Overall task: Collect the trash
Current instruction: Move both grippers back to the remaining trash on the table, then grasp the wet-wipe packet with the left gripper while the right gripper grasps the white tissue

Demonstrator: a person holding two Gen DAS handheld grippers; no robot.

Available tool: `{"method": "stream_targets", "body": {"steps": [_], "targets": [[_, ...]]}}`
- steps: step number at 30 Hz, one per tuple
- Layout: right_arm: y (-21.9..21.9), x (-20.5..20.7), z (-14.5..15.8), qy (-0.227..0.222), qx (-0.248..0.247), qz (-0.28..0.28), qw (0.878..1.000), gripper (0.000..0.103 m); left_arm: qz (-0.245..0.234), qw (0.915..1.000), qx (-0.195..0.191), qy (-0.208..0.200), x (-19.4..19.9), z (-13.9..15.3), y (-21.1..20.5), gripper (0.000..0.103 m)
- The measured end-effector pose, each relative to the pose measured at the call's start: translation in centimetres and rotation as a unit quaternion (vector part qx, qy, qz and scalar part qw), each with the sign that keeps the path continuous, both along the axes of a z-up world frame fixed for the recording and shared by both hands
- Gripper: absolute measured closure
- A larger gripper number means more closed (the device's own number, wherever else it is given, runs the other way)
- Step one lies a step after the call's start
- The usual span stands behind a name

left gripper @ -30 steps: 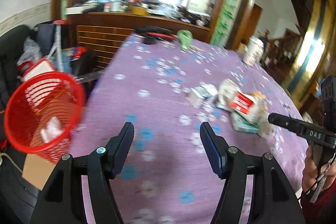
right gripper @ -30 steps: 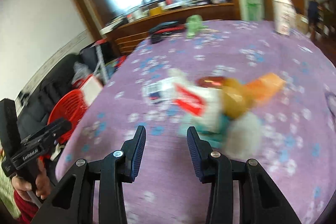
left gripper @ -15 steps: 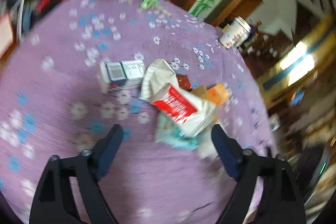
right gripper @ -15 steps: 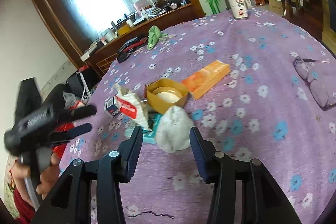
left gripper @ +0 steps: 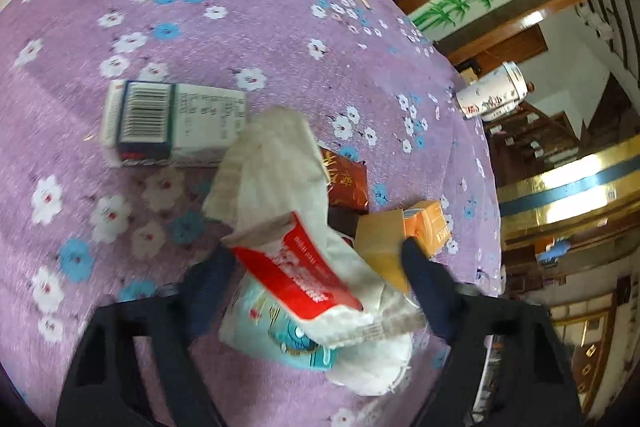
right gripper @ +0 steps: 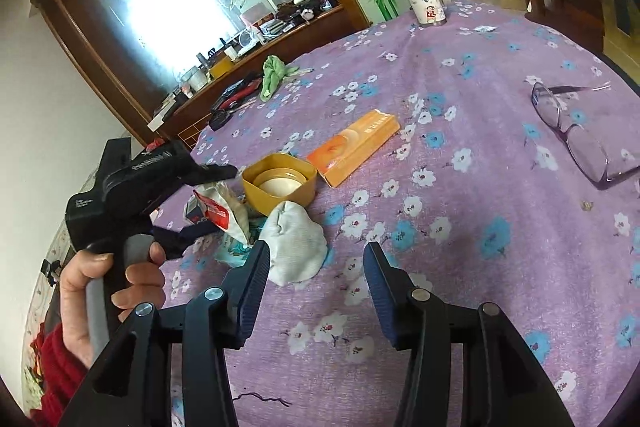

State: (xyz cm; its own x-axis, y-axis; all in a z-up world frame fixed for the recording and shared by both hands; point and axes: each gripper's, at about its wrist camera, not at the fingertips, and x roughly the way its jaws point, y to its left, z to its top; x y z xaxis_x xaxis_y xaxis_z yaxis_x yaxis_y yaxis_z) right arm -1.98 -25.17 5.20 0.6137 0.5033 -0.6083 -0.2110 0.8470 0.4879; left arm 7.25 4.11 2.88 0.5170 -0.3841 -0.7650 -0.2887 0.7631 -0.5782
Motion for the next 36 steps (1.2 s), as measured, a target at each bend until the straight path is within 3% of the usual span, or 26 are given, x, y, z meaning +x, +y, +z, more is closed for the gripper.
{"method": "stream_targets", "body": {"steps": [5,8,18,21,24,36], "targets": [[1.2,0.7,-0.8,0.015,-0.002,0.007,1.0,0.046,-0.03,0.9993,0.012,-0.02,-0.3,-0.3,0.1,0.053],[2.8,1.3,-1.3,0.022,-0.01,0.017,1.0,0.042,-0.051,0.9978,0.018,-0.038,-1.3,0.2,0.4,0.059],[7.1,3.2,-2.9,0.031,-0.066,0.027,0.997,0.041,-0.116,0.978,0.102,-0.141,-7.5,3.9,1.3,0.059],[7.5,3.3,-3.4,0.039,-0.076,0.03,0.996,0.068,-0.116,0.9701,0.138,-0.162,-9.6,4.3,1.5,0.059],[7.5,2.6,-3.2,0.033,-0.077,0.031,0.996,0.076,-0.112,0.965,0.163,-0.172,-11.2,4.2,1.9,0.059],[9.3,-1.4,0.0,-0.03,-0.092,0.053,0.994,0.078,-0.096,0.9561,0.212,-0.178,-14.1,3.6,3.0,0.059]]}}
